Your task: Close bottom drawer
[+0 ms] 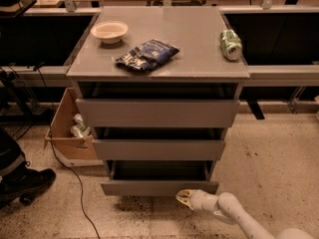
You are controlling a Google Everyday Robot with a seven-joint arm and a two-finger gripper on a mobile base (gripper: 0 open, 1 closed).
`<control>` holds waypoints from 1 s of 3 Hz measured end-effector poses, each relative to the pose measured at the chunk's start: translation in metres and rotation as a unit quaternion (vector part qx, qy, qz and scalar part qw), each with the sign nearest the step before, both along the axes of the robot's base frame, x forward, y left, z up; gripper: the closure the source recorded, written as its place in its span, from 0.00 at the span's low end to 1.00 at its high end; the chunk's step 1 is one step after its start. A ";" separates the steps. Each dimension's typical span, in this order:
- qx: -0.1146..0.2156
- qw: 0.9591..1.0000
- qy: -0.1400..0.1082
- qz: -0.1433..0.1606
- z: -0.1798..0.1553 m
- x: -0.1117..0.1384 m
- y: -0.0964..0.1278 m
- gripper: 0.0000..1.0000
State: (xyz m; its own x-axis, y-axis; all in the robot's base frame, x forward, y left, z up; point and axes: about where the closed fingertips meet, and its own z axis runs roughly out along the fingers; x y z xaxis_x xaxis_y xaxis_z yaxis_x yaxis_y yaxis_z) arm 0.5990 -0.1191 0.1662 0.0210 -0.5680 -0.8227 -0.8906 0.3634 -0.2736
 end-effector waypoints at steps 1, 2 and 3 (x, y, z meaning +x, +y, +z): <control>0.008 1.000 -0.006 -0.013 -0.006 0.009 0.005 1.00; 0.020 1.000 -0.014 -0.016 -0.009 0.029 0.021 1.00; 0.026 0.999 -0.016 -0.014 -0.010 0.038 0.031 1.00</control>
Offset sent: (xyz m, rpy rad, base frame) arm 0.0593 0.0348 -0.0098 0.0602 -0.0551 -0.0485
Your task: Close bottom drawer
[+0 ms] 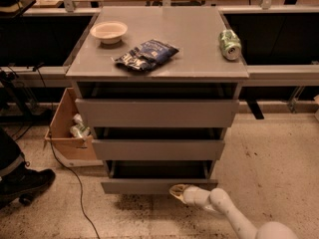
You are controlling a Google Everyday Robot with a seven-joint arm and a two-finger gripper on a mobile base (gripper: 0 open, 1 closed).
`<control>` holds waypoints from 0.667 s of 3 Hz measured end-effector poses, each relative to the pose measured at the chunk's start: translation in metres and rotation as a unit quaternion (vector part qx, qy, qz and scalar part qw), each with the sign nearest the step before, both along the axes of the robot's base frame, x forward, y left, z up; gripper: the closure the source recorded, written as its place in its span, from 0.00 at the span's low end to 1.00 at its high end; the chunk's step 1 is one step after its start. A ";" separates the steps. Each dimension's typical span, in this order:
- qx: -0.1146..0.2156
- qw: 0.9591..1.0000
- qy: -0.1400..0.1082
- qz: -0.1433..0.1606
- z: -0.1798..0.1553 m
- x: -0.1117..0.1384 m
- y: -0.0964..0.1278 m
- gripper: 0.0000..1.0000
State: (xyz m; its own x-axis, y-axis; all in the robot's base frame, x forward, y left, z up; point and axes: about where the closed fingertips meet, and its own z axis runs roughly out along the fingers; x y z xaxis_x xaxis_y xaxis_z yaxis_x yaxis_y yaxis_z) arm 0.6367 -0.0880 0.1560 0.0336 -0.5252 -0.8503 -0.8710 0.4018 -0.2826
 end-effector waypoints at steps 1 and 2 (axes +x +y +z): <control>0.004 1.000 -0.002 0.003 -0.001 0.005 0.008 1.00; 0.025 1.000 -0.010 0.014 0.000 0.014 0.024 1.00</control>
Offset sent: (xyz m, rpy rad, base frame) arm 0.0734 0.0593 0.0049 0.1780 -0.0918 0.0892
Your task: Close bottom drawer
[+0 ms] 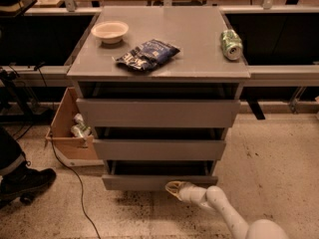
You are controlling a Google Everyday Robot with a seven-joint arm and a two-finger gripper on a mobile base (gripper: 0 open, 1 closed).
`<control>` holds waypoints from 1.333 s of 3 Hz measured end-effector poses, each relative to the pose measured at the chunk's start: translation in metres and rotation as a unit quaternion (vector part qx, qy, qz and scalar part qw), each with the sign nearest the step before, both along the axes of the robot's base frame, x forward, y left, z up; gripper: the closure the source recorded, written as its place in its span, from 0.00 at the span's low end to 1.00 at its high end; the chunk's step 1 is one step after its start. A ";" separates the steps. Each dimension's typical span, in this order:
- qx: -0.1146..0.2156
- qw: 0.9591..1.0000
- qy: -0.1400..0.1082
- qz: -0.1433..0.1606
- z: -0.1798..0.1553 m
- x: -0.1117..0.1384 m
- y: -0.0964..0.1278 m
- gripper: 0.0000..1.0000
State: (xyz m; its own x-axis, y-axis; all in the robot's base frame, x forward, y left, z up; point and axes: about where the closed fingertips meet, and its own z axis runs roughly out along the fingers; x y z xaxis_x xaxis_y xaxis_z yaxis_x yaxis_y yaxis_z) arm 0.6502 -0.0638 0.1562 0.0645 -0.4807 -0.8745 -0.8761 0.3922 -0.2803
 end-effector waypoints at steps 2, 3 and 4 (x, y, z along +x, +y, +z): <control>0.068 0.996 -0.029 0.047 0.008 0.015 0.066 1.00; 0.069 0.996 -0.052 0.022 0.013 0.033 0.062 1.00; 0.069 0.996 -0.052 0.022 0.013 0.033 0.062 1.00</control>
Offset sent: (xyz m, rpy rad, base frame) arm 0.1221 0.0411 0.0181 0.1577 -0.2565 -0.0437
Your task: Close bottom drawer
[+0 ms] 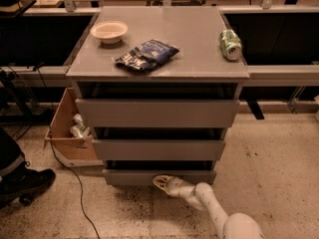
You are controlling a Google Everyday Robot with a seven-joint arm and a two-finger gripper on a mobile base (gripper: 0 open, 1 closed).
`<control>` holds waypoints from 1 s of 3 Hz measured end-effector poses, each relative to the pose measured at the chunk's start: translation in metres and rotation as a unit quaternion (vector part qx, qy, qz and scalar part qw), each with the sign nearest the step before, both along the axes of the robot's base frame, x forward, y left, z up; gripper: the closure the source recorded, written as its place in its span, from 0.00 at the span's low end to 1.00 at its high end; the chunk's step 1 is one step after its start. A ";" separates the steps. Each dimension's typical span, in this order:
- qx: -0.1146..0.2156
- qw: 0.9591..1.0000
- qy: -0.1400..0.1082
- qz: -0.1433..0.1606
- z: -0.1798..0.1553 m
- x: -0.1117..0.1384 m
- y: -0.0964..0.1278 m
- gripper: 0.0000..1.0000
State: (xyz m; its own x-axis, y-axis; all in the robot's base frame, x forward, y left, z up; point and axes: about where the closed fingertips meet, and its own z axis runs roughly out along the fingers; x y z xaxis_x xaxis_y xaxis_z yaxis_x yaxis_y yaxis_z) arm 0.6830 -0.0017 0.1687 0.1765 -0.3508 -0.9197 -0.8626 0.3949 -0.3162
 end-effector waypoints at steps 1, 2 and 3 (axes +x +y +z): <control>0.006 0.999 -0.018 -0.029 0.006 0.014 -0.008 1.00; 0.006 0.998 -0.009 -0.057 0.009 0.008 -0.032 1.00; -0.030 0.991 0.008 -0.133 0.034 0.005 -0.114 1.00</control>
Offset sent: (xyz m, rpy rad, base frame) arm -0.0339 -0.1308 0.0336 0.0085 0.0507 -0.3480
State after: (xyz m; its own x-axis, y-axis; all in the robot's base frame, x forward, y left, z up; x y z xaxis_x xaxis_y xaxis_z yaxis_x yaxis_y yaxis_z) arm 0.6880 -0.1162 0.2029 0.0566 -0.4372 -0.8976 -0.7361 0.5891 -0.3333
